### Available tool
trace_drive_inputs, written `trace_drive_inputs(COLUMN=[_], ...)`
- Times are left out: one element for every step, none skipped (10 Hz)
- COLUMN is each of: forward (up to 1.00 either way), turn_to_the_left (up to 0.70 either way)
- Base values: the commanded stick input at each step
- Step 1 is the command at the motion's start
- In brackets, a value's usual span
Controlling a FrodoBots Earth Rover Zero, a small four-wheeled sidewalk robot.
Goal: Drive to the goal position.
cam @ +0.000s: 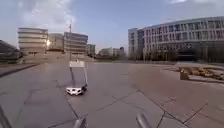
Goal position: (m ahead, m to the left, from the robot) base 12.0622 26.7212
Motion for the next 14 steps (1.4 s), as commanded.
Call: trace_drive_inputs(forward=[0.7, 0.7, 0.7, 0.7, 0.7, 0.7, 0.7, 0.7, 0.7, 0.7, 0.7, 0.7, 0.7, 0.7], turn_to_the_left=[0.14, 0.14, 0.14, 0.14, 0.14, 0.14, 0.14, 0.14, 0.14, 0.14, 0.14, 0.14, 0.14, 0.14])
